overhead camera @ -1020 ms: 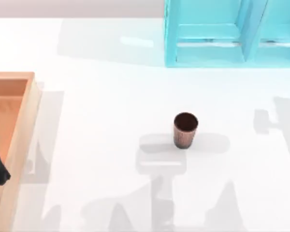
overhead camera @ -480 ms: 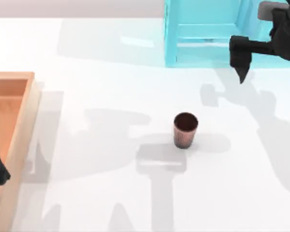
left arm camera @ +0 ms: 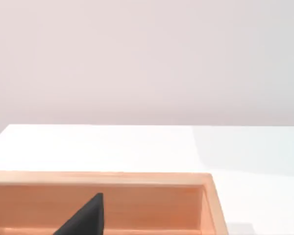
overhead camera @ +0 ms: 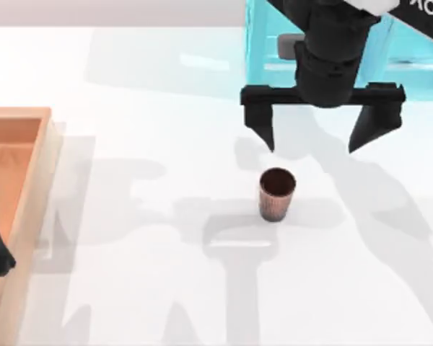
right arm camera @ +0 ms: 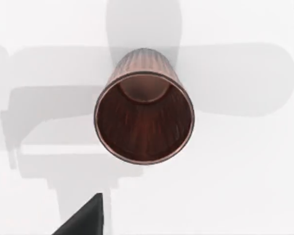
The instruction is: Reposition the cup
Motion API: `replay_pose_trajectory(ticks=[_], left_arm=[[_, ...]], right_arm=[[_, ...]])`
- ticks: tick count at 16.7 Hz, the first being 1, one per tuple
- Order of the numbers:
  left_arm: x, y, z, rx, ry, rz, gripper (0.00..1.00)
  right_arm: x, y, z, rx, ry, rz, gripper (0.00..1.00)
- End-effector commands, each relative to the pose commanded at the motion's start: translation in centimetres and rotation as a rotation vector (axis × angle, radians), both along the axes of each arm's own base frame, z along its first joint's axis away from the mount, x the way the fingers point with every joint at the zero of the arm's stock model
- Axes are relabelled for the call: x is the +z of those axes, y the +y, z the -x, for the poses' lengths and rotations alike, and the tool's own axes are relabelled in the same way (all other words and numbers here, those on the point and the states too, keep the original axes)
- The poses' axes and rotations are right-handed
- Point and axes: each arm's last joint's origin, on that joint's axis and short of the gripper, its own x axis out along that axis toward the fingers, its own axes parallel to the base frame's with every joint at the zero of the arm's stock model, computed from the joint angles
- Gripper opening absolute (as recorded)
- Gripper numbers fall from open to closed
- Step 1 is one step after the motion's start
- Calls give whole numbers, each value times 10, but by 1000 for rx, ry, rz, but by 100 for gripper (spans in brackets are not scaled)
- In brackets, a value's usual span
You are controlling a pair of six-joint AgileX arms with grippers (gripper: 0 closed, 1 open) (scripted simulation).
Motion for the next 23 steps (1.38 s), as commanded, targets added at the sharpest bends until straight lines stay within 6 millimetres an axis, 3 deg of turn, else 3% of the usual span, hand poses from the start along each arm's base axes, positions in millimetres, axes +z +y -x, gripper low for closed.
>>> replay_pose_trajectory(ticks=[2,9,17,19,23], left_arm=[[0,0,0,0,0,0,100],[0,0,0,0,0,0,100],[0,0,0,0,0,0,100],[0,0,0,0,0,0,100],[0,0,0,0,0,0,100]], right_arm=[[1,8,0,11,-9,-4,100],[-4,7,-1,9,-9,-5,100],[-89,8,-1,11,-12,-6,100],[-99,8,1,11,-9,-5,100],[-99,8,1,11,-9,-4,100]])
